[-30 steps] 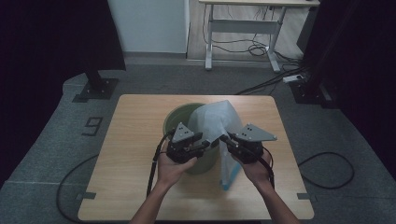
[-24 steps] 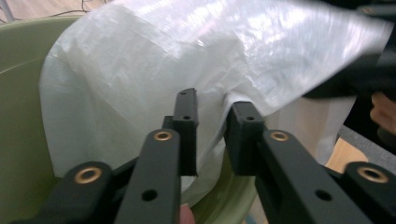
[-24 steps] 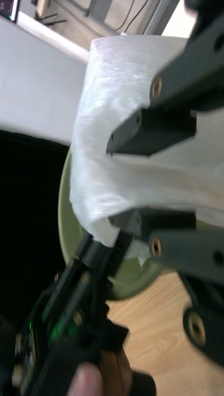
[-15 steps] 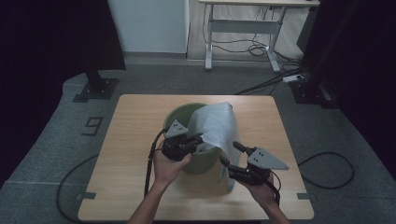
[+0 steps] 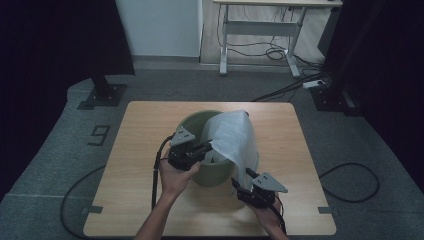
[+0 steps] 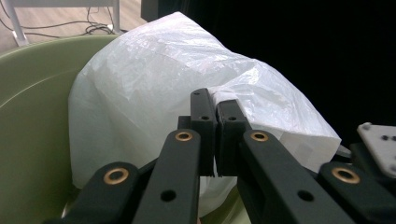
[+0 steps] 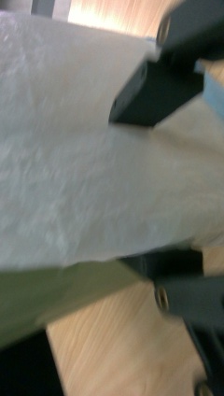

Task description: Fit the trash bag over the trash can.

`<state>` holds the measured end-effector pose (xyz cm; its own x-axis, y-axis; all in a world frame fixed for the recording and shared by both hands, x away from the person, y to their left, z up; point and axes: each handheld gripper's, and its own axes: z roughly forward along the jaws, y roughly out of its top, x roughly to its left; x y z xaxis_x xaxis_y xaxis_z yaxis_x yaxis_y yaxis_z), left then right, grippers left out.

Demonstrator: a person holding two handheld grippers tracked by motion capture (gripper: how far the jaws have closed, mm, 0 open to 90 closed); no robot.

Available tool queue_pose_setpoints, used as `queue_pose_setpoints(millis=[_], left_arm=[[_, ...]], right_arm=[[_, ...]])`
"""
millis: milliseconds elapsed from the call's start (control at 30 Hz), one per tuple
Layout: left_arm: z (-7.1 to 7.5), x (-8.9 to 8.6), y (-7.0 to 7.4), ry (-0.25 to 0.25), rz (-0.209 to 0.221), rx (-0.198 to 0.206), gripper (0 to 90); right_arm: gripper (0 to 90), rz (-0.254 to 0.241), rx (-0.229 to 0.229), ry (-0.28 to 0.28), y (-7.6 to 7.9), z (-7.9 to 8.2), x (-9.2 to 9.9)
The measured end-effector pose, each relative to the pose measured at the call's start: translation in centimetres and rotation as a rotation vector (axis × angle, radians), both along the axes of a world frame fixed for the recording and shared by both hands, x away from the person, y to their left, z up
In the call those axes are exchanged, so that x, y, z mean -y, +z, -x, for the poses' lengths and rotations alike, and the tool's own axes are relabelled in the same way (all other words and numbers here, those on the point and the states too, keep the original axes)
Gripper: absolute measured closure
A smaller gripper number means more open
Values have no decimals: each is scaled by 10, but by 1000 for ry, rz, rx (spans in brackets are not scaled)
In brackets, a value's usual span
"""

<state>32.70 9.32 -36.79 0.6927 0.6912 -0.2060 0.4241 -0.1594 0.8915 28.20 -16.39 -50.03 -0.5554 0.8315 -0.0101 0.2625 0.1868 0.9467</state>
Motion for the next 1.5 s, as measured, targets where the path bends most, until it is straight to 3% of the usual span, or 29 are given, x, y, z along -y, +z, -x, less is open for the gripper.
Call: queue_pose_setpoints(millis=[33,67,100,133,167,200,233,300,400,433,467,600,633,667,733,967,1267,1367,1467,1500], left_arm=[[0,0,0,0,0,0,872],[0,-1,0,2,-1,1,872],[0,-1,0,2,-1,1,872],[0,-3,1,4,-1,2,872],[0,-3,1,4,-1,2,871],[0,-4,1,6,-2,2,871],[0,-4,1,6,-2,2,871],[0,-6,0,7,-4,2,870],[2,-12,-1,6,-1,2,859],[2,-12,-1,6,-1,2,850],[2,-15,-3,5,6,2,839],[2,-21,-5,8,19,-1,792],[2,-21,-5,8,19,-1,768],[3,-22,-5,23,28,17,724],[5,-21,-3,38,26,51,593],[14,-11,9,24,-12,123,378],[10,-6,25,23,-31,151,349],[8,-3,30,15,-37,163,400],[7,-1,31,1,-52,163,584],[5,-1,31,-32,-47,135,659]], right_arm=[[402,0,0,0,0,0,0],[554,2,-11,-4,-2,-4,2],[554,2,-11,-4,-2,-4,2],[686,15,-6,-35,-1,-6,6],[686,15,-6,-35,-1,-6,6],[818,9,13,-63,3,-8,13],[818,9,13,-63,3,-8,13],[883,17,56,-90,11,-8,21],[886,12,141,-108,38,-7,38],[886,12,141,-108,38,-7,38],[886,10,189,-100,56,-6,42],[886,9,265,-68,95,-5,44],[886,9,265,-68,95,-5,44],[886,21,296,-48,111,-6,41],[886,31,314,-28,125,-7,37],[886,68,331,24,143,-10,17],[886,95,317,88,142,-11,3],[886,96,310,117,142,-11,-1],[886,99,301,147,141,-12,-5],[886,97,298,155,140,-12,-6]])
